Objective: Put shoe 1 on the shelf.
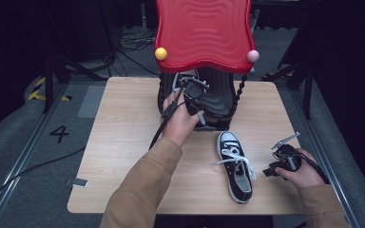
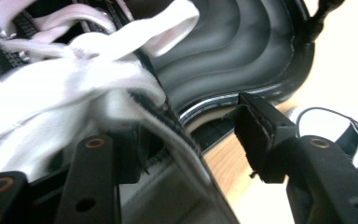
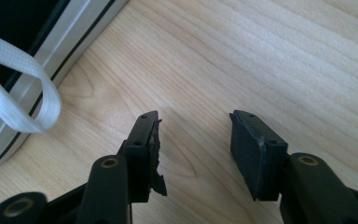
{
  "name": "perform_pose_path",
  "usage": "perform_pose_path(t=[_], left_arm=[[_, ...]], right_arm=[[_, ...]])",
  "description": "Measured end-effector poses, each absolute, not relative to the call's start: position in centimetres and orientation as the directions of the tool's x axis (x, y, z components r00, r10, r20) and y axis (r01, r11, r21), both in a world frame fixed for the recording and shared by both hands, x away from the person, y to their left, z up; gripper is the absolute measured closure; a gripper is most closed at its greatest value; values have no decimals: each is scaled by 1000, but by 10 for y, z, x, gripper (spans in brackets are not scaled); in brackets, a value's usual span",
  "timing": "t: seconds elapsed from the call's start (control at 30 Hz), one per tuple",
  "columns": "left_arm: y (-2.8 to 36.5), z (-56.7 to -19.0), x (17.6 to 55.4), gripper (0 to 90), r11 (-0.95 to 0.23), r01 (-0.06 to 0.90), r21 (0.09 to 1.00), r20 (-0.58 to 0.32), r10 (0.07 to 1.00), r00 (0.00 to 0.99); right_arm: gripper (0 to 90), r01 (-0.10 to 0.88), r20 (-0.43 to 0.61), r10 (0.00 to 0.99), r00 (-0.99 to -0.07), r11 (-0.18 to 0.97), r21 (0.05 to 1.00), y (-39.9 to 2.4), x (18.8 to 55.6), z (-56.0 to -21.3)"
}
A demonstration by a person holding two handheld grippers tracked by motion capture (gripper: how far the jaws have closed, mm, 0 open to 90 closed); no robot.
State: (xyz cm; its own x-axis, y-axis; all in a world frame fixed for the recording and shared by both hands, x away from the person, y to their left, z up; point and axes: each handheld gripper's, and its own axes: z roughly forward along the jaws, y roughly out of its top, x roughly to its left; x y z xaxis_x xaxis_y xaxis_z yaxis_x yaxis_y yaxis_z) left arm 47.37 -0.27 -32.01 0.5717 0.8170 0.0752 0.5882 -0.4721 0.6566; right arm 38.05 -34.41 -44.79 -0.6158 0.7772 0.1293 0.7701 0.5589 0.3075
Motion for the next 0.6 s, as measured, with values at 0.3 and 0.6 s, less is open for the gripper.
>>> perform_pose_path(t=[0.3,0.6], left_arm=[[15,-295,438,429,-467,559,685,39,790,612],[33,-283,398,563,-541,516,664,8,695,719]], right_arm=[[525,759,125,766,-630,574,307,-339,384,-447],[523,753,120,761,-637,583,305,-335,387,-448]])
